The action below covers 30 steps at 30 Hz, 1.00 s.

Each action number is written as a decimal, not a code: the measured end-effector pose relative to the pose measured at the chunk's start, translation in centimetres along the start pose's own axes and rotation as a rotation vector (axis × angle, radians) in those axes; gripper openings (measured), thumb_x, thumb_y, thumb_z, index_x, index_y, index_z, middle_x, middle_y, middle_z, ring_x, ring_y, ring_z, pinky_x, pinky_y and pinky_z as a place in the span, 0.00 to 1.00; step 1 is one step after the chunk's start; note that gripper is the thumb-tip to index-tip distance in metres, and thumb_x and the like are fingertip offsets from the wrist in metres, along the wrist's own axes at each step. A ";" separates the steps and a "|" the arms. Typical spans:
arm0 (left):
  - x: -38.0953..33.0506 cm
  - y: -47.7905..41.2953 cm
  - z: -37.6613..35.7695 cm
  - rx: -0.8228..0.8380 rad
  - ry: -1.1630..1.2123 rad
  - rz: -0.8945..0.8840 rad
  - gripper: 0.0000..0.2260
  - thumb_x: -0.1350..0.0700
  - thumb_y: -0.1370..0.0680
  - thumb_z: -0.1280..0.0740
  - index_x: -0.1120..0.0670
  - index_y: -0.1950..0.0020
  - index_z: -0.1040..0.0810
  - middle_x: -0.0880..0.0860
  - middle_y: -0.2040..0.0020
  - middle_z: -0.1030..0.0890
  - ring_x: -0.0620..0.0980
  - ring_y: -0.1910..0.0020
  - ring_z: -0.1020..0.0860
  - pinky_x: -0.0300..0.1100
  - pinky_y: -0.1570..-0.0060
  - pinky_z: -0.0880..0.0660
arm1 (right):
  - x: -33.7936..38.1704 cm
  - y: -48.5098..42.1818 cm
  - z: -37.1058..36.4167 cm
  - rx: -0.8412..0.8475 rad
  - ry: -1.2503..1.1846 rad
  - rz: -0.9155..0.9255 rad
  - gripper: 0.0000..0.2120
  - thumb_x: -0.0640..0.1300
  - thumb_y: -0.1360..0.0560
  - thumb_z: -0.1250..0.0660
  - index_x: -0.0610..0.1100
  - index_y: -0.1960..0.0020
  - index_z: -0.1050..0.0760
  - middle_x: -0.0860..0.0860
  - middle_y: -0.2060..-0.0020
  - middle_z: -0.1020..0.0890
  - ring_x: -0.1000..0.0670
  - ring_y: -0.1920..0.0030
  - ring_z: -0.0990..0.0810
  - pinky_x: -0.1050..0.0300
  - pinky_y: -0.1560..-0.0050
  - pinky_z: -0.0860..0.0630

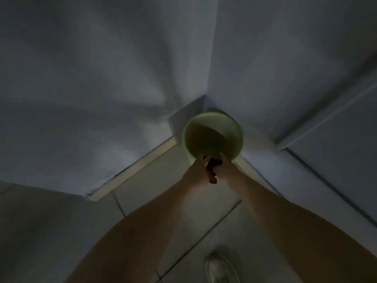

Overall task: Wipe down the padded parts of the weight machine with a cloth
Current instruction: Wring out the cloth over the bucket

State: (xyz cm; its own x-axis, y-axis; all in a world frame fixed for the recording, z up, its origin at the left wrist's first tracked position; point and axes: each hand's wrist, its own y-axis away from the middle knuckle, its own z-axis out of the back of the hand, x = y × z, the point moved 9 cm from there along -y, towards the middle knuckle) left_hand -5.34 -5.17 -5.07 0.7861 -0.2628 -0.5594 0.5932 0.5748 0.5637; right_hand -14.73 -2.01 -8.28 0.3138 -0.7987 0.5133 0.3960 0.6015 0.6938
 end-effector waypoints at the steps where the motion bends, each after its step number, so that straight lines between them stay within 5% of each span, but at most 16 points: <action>1: 0.3 -0.8 -0.3 0.001 0.001 -0.004 0.32 0.62 0.18 0.36 0.56 0.18 0.49 0.57 0.18 0.50 0.55 0.19 0.47 0.40 0.26 0.48 | 0.4 -0.6 -1.0 0.040 0.078 0.044 0.28 0.40 0.20 0.40 0.49 0.22 0.44 0.42 0.32 0.29 0.38 0.36 0.26 0.51 0.42 0.28; 4: 1.8 -2.3 -0.7 -0.021 0.152 0.048 0.28 0.64 0.20 0.35 0.59 0.21 0.39 0.60 0.20 0.40 0.59 0.22 0.38 0.40 0.28 0.37 | -0.4 -1.6 -0.9 -0.056 0.189 0.017 0.18 0.46 0.22 0.39 0.46 0.33 0.29 0.42 0.39 0.24 0.37 0.40 0.24 0.48 0.39 0.26; 6: 2.1 -3.0 -0.8 -0.031 0.232 0.083 0.25 0.64 0.19 0.35 0.58 0.22 0.35 0.58 0.25 0.31 0.58 0.28 0.29 0.27 0.46 0.31 | -0.7 -1.4 -0.1 -0.146 0.183 0.053 0.13 0.48 0.20 0.40 0.45 0.41 0.22 0.44 0.47 0.20 0.41 0.46 0.21 0.47 0.43 0.23; 10: 2.1 -3.2 0.0 -0.108 0.263 0.134 0.17 0.61 0.18 0.38 0.54 0.30 0.24 0.56 0.42 0.17 0.50 0.53 0.19 0.33 0.60 0.30 | -0.1 -0.5 1.7 -0.223 0.162 0.082 0.09 0.42 0.21 0.37 0.43 0.50 0.18 0.46 0.54 0.17 0.45 0.53 0.19 0.48 0.49 0.21; 14: 2.6 -0.9 2.2 -0.298 0.371 0.215 0.15 0.61 0.19 0.36 0.53 0.35 0.19 0.52 0.38 0.17 0.49 0.42 0.20 0.32 0.49 0.32 | 1.9 1.8 2.9 -0.289 0.104 0.158 0.10 0.39 0.23 0.37 0.44 0.55 0.17 0.49 0.59 0.17 0.49 0.57 0.20 0.56 0.59 0.25; 16: 1.9 1.4 3.9 -0.376 0.442 0.191 0.13 0.62 0.20 0.35 0.55 0.39 0.17 0.51 0.43 0.16 0.38 0.52 0.19 0.24 0.55 0.32 | 3.0 3.8 3.4 -0.300 0.054 0.177 0.08 0.39 0.24 0.37 0.44 0.55 0.19 0.50 0.61 0.17 0.50 0.59 0.20 0.55 0.58 0.24; 19: 1.4 6.6 6.5 -0.449 0.638 0.187 0.11 0.68 0.22 0.36 0.59 0.45 0.16 0.51 0.52 0.18 0.32 0.70 0.21 0.26 0.67 0.27 | 5.6 8.4 3.5 -0.271 0.049 0.215 0.06 0.39 0.25 0.36 0.46 0.57 0.21 0.53 0.64 0.19 0.51 0.61 0.21 0.57 0.61 0.25; 22: 0.9 13.9 9.8 -0.504 0.790 0.260 0.10 0.70 0.23 0.37 0.59 0.49 0.18 0.56 0.53 0.17 0.43 0.71 0.18 0.37 0.69 0.21 | 9.5 14.5 2.9 -0.185 0.018 0.279 0.05 0.39 0.28 0.35 0.45 0.59 0.22 0.52 0.64 0.18 0.52 0.61 0.21 0.59 0.62 0.26; 27: -0.3 30.5 17.1 -0.656 0.867 0.433 0.08 0.69 0.20 0.41 0.64 0.46 0.23 0.53 0.59 0.23 0.35 0.75 0.23 0.29 0.77 0.31 | 17.7 27.9 1.2 0.001 0.008 0.396 0.05 0.37 0.29 0.35 0.36 0.63 0.25 0.44 0.68 0.21 0.47 0.66 0.24 0.58 0.68 0.34; 30: -0.1 41.5 20.4 -0.718 0.871 0.464 0.09 0.69 0.19 0.43 0.62 0.52 0.25 0.56 0.62 0.24 0.40 0.78 0.24 0.31 0.79 0.32 | 21.7 37.0 -1.0 0.095 0.040 0.425 0.05 0.39 0.27 0.35 0.39 0.60 0.25 0.48 0.67 0.23 0.51 0.66 0.26 0.61 0.69 0.34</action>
State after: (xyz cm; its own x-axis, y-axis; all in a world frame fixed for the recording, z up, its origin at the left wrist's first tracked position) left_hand 22.79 2.93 30.75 0.3548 0.5302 -0.7701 -0.1607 0.8460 0.5084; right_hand 7.61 2.93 27.98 0.4661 -0.4777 0.7446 0.1439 0.8714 0.4690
